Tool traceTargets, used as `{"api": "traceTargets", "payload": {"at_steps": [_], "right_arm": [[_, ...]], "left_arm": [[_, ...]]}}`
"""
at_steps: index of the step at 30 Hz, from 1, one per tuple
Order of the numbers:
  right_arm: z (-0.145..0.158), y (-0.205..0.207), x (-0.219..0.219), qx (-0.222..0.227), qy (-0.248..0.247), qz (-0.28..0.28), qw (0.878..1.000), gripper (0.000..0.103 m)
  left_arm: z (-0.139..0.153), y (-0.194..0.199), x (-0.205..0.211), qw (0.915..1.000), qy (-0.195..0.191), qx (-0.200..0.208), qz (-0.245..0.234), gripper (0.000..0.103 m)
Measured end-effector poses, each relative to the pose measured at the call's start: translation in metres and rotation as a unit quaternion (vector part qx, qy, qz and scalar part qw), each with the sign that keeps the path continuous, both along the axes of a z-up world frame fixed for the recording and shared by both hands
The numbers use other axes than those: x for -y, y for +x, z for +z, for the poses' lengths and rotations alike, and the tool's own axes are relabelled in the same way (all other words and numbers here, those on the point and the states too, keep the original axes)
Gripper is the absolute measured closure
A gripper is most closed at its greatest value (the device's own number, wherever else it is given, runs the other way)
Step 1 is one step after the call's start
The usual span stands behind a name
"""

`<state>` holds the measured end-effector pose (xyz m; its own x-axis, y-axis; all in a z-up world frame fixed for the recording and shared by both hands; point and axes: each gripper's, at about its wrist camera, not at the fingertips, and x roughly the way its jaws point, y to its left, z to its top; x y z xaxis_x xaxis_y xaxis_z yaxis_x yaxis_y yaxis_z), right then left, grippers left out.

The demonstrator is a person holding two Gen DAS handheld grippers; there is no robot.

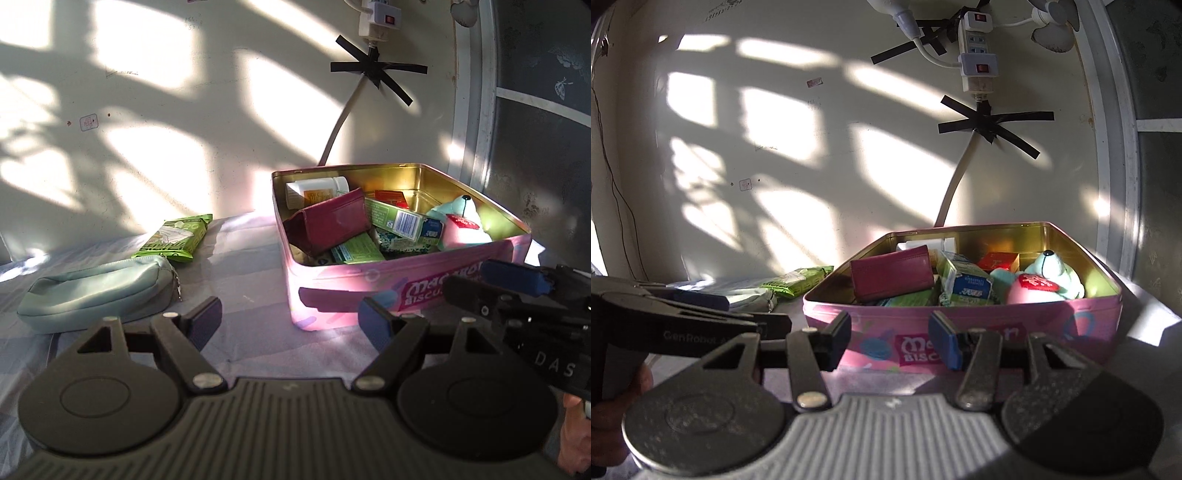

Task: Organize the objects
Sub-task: 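Withdraw the right gripper from the tin toward the green tissue pack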

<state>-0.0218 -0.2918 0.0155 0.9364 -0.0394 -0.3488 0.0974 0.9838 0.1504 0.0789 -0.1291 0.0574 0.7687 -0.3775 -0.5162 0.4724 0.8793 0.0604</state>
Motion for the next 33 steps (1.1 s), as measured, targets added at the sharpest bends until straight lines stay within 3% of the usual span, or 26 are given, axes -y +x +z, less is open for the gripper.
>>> {"api": "traceTargets", "payload": {"at_steps": [13, 33], "right_arm": [[-0.006, 0.002, -0.039, -0.022, -0.019, 0.03, 0.999, 0.053], [-0.015, 0.027, -0.08, -0.056, -0.048, 0.067, 0.995, 0.052]], "left_arm": [[-0.017, -0.007, -0.039, 0.9993, 0.007, 0.0, 0.037, 0.02], [-0.033, 0.013, -0.078, 0.9969, 0.006, -0.002, 0.079, 0.02]]}}
